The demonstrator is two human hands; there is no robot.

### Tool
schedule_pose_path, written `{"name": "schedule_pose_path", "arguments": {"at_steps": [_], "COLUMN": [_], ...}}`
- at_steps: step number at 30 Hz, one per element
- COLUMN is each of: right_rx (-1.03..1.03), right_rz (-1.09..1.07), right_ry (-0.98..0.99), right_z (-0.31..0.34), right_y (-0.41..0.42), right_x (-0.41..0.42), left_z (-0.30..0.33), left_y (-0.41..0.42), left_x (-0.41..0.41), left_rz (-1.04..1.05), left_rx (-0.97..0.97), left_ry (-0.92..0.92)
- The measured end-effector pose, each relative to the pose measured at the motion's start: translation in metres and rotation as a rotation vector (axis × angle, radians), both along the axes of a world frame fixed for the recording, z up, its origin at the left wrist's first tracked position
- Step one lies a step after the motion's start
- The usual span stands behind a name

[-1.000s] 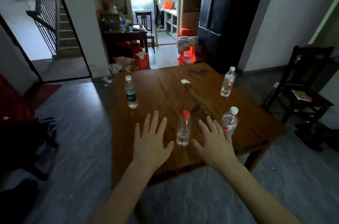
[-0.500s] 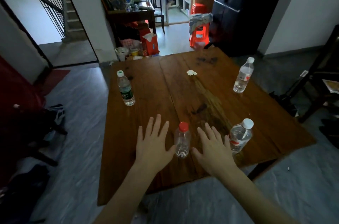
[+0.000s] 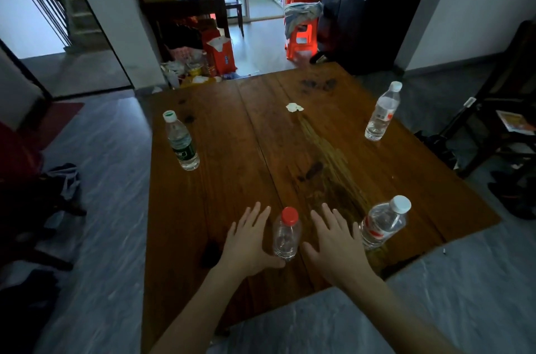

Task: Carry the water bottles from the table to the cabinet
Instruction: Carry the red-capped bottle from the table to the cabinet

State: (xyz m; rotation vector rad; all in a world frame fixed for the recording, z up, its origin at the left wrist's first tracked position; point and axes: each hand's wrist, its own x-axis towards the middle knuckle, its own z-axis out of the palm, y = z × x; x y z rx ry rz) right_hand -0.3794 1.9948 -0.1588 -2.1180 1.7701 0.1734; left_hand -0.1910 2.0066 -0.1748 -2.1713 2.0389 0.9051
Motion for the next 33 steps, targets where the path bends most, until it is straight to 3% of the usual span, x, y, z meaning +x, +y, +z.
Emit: {"name": "schedule_pose_path", "arguments": {"at_steps": [8, 16, 19, 24, 26, 29, 33], "right_rx": [0.096, 0.132, 0.203, 0.677, 0.776, 0.875, 0.967], "right_rz": [-0.016, -0.068, -0.206, -0.734, -0.897, -0.922, -0.894], "right_ry": [0.043, -0.001, -0.239, -1.019, -1.26, -1.442, -1.545], "right_z": [-0.037, -0.051, -0.05, -0.034, -0.028, -0.014, -0.006], "right_y": [0.0, 0.0, -0.003, -0.005, -0.003, -0.001, -0.002], "right_x": [-0.003, -0.007, -0.007, -0.005, -0.006, -0.008, -0.012], "left_z": [-0.053, -0.046, -0.019, 0.033, 0.051, 0.067, 0.076], "left_y": [-0.007, -0.012, -0.016, -0.018, -0.017, -0.013, -0.01], "left_x": [-0.014, -0.01, -0.006, -0.003, -0.003, -0.004, -0.004], "left_rz": [0.226, 0.172, 0.162, 0.101, 0.042, -0.021, -0.078], "left_rx": [-0.061, -0.221, -0.258, -0.338, -0.359, -0.388, -0.402], "left_ry": [0.626, 0.656, 0.714, 0.76, 0.756, 0.769, 0.751]}}
